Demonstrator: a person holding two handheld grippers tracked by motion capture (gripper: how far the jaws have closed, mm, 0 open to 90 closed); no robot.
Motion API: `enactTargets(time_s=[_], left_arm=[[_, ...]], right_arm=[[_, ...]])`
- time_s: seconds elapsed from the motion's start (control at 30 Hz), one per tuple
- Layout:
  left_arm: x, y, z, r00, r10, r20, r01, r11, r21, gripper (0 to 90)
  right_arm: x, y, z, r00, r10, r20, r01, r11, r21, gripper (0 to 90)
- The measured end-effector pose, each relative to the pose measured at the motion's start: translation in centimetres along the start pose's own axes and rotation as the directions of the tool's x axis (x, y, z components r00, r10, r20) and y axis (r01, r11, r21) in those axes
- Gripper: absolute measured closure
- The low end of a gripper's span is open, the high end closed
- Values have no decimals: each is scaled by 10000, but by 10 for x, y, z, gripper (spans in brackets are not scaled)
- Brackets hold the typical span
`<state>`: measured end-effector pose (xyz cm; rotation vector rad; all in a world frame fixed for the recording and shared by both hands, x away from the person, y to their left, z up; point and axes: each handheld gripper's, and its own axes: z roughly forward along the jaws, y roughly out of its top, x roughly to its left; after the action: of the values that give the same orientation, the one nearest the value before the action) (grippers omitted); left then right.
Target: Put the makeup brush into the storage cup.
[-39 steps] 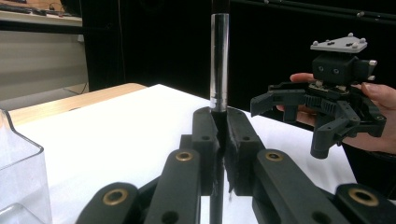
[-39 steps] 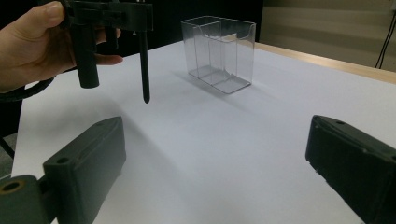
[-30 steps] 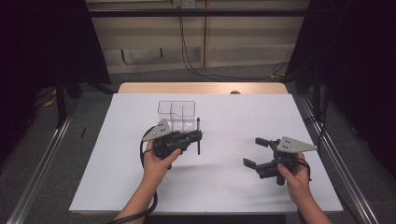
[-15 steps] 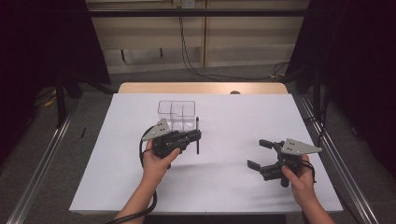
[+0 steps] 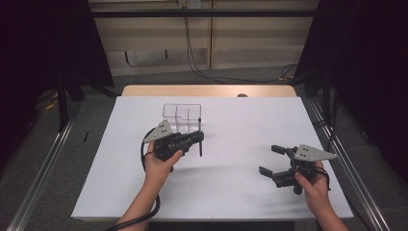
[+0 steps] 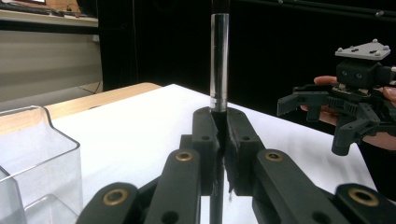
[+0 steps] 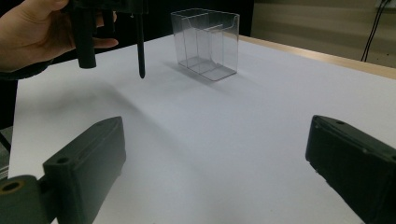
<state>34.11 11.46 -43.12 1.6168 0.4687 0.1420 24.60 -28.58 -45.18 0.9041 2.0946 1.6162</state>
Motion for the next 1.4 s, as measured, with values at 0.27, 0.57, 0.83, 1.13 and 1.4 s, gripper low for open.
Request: enactTargets(time_s=[0.27, 0.57, 0.83, 1.13, 1.4], left_arm=[[5, 0, -4, 9998, -40, -182, 39, 10000, -29, 835], [8, 5, -6, 9996, 50, -291, -49, 10000, 17, 835], [13, 5, -7, 9991, 36, -432, -35, 10000, 16, 835], [21, 8, -8, 9978, -10, -663, 11, 10000, 16, 835], [26, 13, -7, 9970, 3, -777, 0, 10000, 33, 835]], right_arm=[[-1, -3, -4, 9999, -32, 102, 31, 10000, 74, 47], [-3, -6, -9, 9997, -43, 235, 41, 9999, 94, 47], [-3, -10, -12, 9994, -130, 306, 126, 9999, 112, 47], [-2, -13, -14, 9993, -205, 313, 201, 9997, 136, 47], [-1, -14, -16, 9992, -274, 297, 269, 9995, 170, 46]])
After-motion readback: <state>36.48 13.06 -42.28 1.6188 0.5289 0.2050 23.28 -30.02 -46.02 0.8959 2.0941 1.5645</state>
